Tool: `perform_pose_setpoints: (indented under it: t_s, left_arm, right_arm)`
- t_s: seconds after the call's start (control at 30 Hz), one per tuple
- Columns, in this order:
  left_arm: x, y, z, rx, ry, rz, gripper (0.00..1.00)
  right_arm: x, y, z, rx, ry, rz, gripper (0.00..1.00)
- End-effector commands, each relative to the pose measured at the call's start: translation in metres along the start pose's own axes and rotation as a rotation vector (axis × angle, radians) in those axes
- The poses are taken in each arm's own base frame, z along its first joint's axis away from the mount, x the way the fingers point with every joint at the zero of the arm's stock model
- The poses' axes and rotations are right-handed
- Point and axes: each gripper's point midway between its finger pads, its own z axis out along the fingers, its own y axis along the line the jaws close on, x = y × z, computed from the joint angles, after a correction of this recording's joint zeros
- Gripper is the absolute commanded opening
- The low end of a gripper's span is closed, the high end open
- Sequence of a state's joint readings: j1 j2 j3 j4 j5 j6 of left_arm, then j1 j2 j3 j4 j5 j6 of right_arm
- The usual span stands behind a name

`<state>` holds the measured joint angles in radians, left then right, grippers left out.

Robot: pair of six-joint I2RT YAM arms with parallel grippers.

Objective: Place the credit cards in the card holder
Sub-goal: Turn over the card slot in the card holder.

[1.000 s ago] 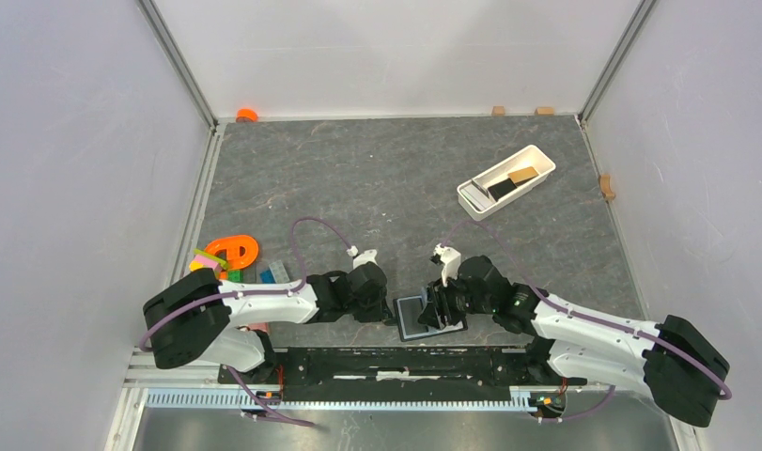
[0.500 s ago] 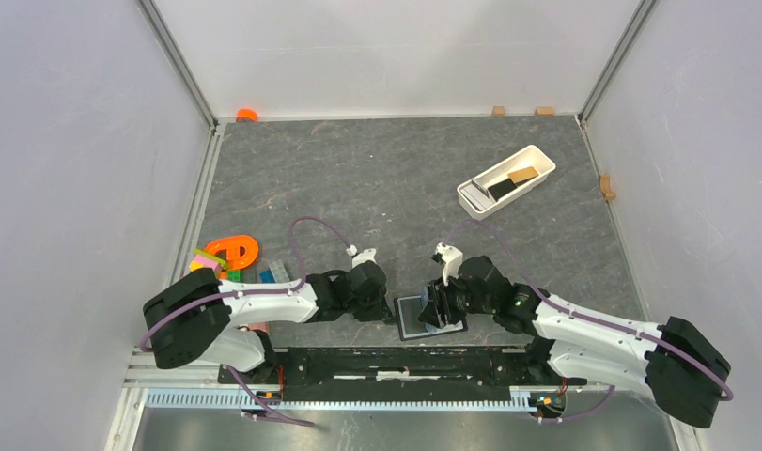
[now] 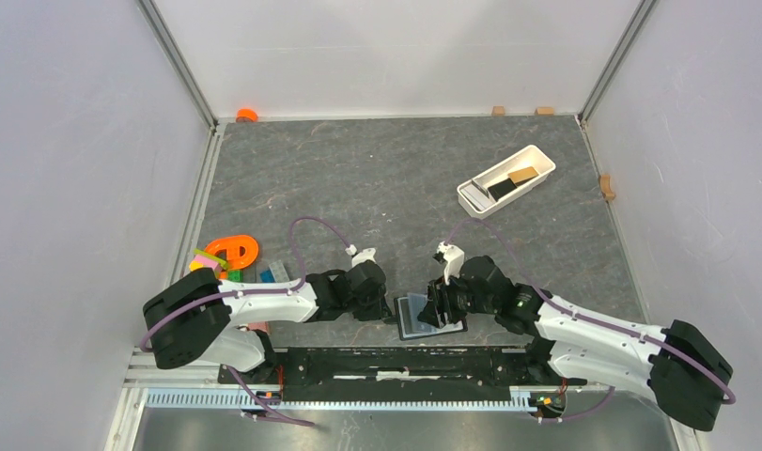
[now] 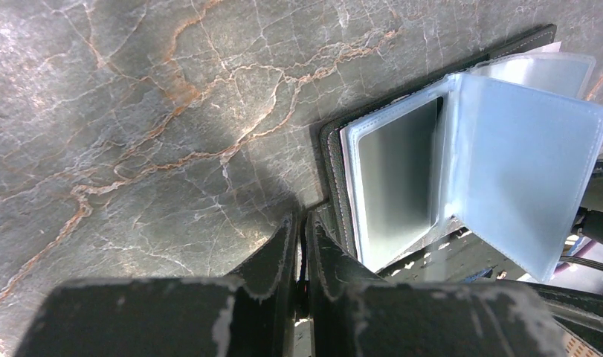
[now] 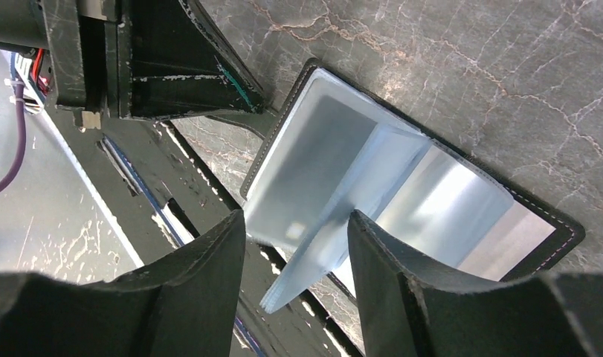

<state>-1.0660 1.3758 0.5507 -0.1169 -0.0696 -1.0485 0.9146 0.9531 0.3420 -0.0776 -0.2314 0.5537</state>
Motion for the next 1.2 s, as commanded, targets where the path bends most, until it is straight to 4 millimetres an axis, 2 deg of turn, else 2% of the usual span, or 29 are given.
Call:
perform_pose_setpoints:
  t_s: [0.0, 0.13, 0.27, 0.33, 0.4, 0.53, 0.63, 0.77, 0.83, 0.97, 1.07, 1.17]
  left_arm:
    - [-0.005, 0.006, 0.000, -0.015, -0.020, 0.023, 0.11]
    - [-0.006, 0.007, 0.000, -0.014, -0.024, 0.021, 0.12]
    - [-0.011, 0.007, -0.001, -0.013, -0.033, 0.024, 0.12]
    - [-0.017, 0.006, -0.002, -0.009, -0.038, 0.036, 0.16]
    - [-0.026, 0.007, -0.005, -0.020, -0.045, 0.054, 0.24]
    - [-0.048, 0.009, -0.015, -0.016, -0.069, 0.064, 0.55]
    - [-0.069, 0.009, -0.031, -0.004, -0.080, 0.083, 0.78]
    - [-0.105, -0.004, -0.070, 0.042, -0.091, 0.150, 0.94]
    - [-0.126, -0.011, -0.091, 0.051, -0.107, 0.212, 0.98]
    - [-0.166, -0.021, -0.131, 0.056, -0.156, 0.309, 1.00]
    - [-0.187, -0.016, -0.146, 0.041, -0.216, 0.375, 1.00]
    - [-0.204, 0.003, -0.147, -0.043, -0.273, 0.397, 1.00]
  right_arm:
    - [-0.023, 0.012, -0.006, -0.019, -0.070, -0.011, 0.59]
    - [-0.023, 0.005, -0.007, 0.023, -0.073, -0.004, 0.60]
    - [-0.023, -0.031, -0.017, 0.238, -0.073, 0.018, 0.62]
    - [-0.028, -0.050, -0.028, 0.367, -0.084, 0.012, 0.66]
    - [-0.039, -0.061, -0.039, 0.451, -0.101, -0.013, 0.72]
    - [-0.073, -0.072, -0.060, 0.533, -0.154, -0.068, 0.80]
    - [-0.109, -0.087, -0.077, 0.607, -0.203, -0.110, 0.87]
    - [-0.165, -0.109, -0.097, 0.713, -0.263, -0.178, 0.95]
    - [-0.192, -0.119, -0.103, 0.753, -0.277, -0.214, 0.98]
    - [-0.228, -0.139, -0.090, 0.740, -0.213, -0.346, 0.98]
    - [-0.246, -0.170, -0.090, 0.796, -0.161, -0.373, 0.98]
    - [-0.259, -0.196, -0.079, 0.755, -0.122, -0.388, 0.98]
